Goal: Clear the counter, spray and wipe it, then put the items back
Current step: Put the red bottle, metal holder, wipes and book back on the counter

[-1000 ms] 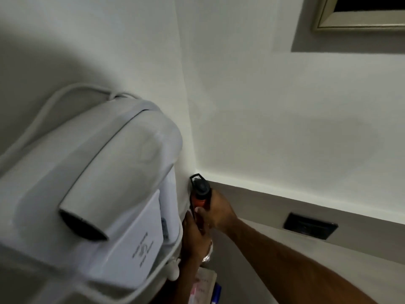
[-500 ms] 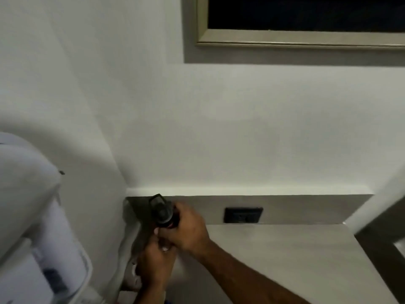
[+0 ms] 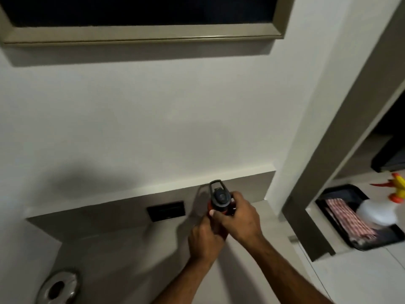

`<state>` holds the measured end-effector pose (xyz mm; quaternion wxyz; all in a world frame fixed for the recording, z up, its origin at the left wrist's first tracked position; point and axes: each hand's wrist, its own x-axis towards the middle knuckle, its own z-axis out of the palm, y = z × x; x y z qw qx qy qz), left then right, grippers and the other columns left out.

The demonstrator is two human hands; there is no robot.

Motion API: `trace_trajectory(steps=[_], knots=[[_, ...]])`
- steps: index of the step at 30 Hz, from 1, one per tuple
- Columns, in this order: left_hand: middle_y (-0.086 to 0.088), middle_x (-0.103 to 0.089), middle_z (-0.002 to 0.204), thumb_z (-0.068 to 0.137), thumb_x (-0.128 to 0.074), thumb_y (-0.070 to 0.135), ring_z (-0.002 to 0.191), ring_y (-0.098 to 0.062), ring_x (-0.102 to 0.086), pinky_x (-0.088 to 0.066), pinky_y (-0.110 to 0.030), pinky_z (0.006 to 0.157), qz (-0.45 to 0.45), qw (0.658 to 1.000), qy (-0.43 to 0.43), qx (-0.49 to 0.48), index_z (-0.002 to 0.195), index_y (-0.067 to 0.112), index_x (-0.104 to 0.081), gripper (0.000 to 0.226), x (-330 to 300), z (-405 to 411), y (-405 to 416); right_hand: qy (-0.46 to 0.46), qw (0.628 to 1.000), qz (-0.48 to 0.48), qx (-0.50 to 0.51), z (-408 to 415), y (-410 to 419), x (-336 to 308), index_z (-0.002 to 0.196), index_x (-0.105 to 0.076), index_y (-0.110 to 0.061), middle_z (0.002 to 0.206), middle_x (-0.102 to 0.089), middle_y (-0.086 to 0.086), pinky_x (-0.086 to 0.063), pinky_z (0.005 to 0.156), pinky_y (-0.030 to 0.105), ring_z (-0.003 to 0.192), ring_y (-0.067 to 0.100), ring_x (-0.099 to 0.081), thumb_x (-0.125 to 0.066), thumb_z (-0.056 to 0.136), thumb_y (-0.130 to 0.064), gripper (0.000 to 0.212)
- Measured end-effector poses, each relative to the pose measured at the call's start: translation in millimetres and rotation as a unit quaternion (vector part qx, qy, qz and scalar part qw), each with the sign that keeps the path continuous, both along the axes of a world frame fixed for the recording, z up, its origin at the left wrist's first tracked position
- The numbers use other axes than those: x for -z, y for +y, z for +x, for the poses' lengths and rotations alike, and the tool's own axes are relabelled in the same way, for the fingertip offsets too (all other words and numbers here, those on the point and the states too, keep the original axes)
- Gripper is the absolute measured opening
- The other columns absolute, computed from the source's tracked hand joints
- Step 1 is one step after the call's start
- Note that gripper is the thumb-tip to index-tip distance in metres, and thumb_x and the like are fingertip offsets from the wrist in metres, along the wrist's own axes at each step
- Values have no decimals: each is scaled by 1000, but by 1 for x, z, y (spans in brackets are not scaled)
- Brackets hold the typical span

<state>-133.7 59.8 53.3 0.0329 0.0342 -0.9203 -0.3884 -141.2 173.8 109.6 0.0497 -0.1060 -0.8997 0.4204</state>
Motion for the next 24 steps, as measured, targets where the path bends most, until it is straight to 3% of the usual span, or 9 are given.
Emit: trace_trajectory(steps=[8,14,18,20,23,24], knots=[[-3,-73,100,81,-64,47,91,-26,-69,-55,-33,76,20,997,-16,73,116,23,-58,42,18,-10,91,-27,998,-5,58,3,91,15,118,-52,-33,107,-67,-9,-57,81,33,92,14,-65,-78,68,-56,61],[-5,-72,105,83,-65,44,95,-25,-68,-56,-33,79,-10,996,-28,88,117,20,-57,43,32,-13,99,-18,998,-7,63,3,95,32,128,-50,-29,116,-66,-5,-57,86,35,93,11,-61,-76,73,-56,66],[-4,-71,108,80,-69,45,99,-25,-67,-55,-34,80,-11,993,-61,98,116,22,-55,45,32,-19,93,-19,998,-7,61,2,91,34,131,-49,-30,120,-67,-4,-52,83,28,92,7,-57,-74,75,-57,67],[-5,-68,116,78,-70,47,106,-26,-65,-54,-35,85,-8,992,-67,105,123,21,-52,55,34,-19,83,-24,997,-30,73,9,85,38,137,-44,-29,128,-64,-1,-50,86,30,99,10,-58,-73,74,-62,77],[-8,-59,135,80,-68,51,122,-26,-56,-50,-36,97,-15,995,-75,71,143,16,-39,78,38,-13,46,-92,979,-75,167,33,61,52,148,-29,-17,142,-52,12,-52,97,45,119,30,-59,-68,64,-79,111],[-8,-59,136,81,-66,52,122,-24,-57,-50,-35,97,-18,996,-69,48,144,15,-39,78,40,-10,24,-109,973,-78,190,42,46,59,146,-31,-14,141,-52,15,-53,97,46,118,33,-59,-66,64,-81,111]])
